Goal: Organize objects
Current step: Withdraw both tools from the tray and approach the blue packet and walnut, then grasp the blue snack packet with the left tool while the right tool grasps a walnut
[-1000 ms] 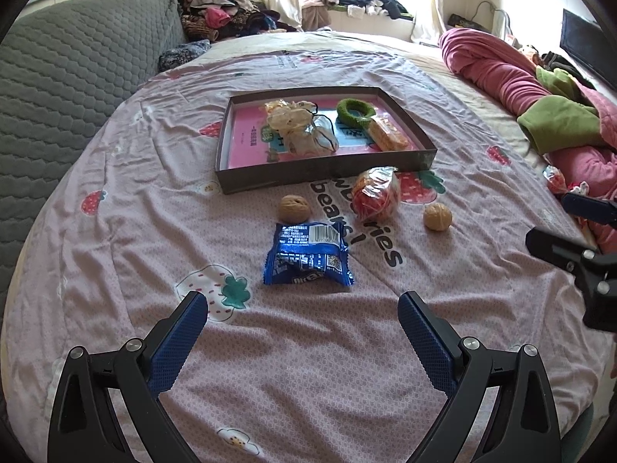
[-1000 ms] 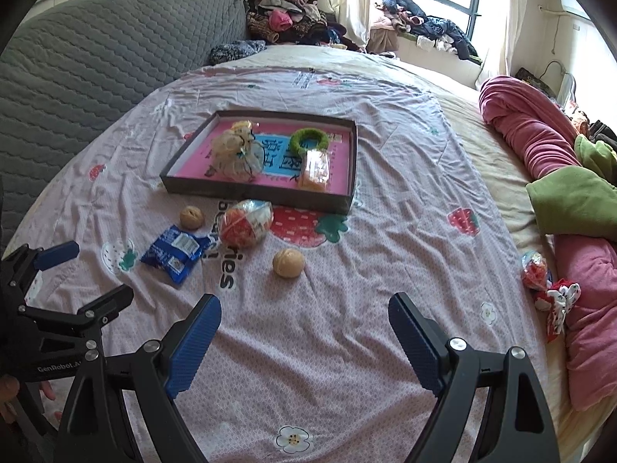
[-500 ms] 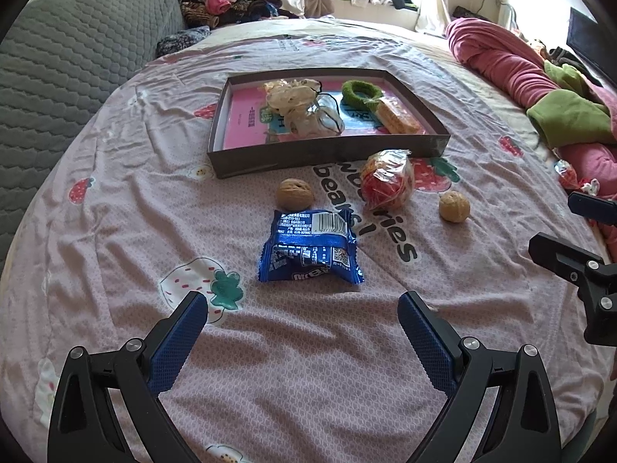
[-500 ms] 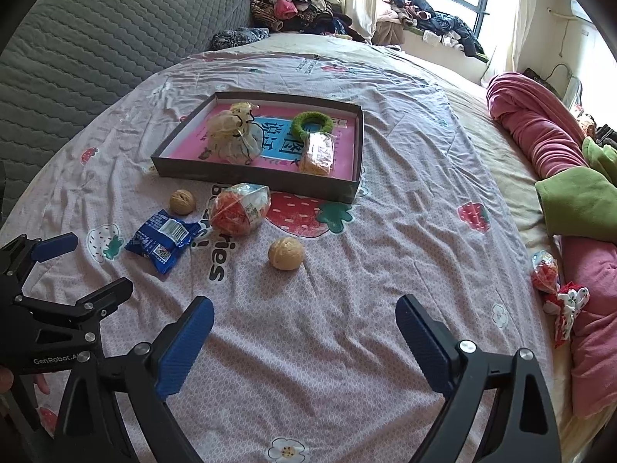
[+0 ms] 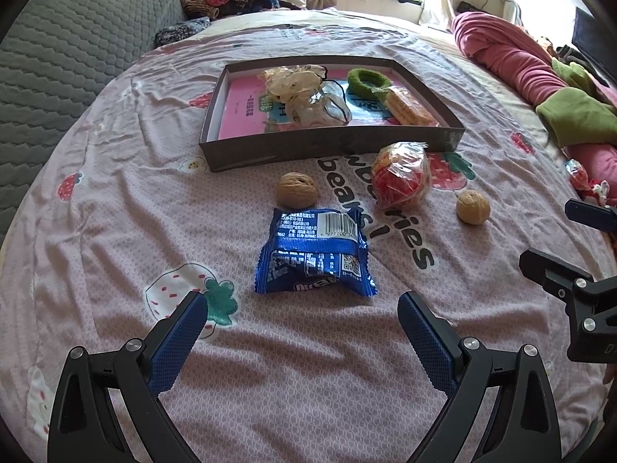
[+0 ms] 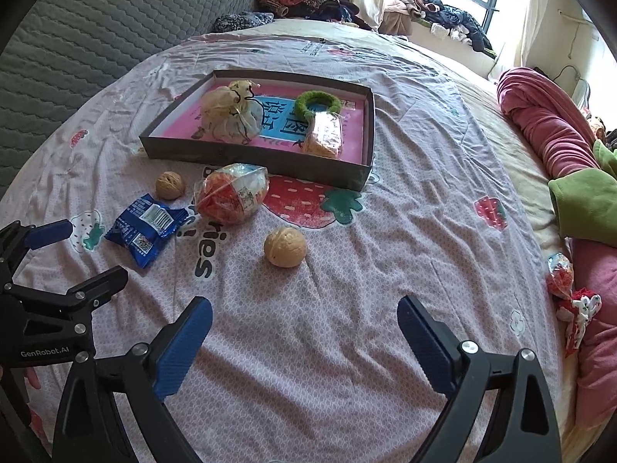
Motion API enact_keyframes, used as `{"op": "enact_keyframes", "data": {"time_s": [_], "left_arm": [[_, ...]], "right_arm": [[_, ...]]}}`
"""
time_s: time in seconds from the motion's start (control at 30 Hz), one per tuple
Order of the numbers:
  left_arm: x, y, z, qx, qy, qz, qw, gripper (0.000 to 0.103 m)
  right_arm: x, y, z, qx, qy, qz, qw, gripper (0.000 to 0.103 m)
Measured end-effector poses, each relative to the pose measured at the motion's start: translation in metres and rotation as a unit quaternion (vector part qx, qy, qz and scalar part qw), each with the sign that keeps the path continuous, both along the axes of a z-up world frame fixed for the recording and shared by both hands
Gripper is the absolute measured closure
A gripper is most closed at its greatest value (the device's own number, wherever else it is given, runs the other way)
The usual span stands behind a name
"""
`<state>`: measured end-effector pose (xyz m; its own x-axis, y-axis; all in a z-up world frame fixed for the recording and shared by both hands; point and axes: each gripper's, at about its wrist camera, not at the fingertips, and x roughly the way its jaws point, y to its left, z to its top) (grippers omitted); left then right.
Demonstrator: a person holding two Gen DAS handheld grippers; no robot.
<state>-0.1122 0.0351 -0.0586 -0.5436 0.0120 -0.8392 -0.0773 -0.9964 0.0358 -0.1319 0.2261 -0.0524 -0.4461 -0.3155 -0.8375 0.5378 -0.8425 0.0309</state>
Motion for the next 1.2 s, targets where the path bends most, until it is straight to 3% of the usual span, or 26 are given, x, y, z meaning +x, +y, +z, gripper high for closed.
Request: {"op": "enact_keyframes", "data": {"time_s": [1.2], "left_arm": [[-0.046,-0.001,-0.032,0.006,-0.017,0.012,0.9998,0.004]], "right_arm": [[-0.048,-0.027,-0.039,-0.013,-0.032,0.008,0.999,0.003]]}}
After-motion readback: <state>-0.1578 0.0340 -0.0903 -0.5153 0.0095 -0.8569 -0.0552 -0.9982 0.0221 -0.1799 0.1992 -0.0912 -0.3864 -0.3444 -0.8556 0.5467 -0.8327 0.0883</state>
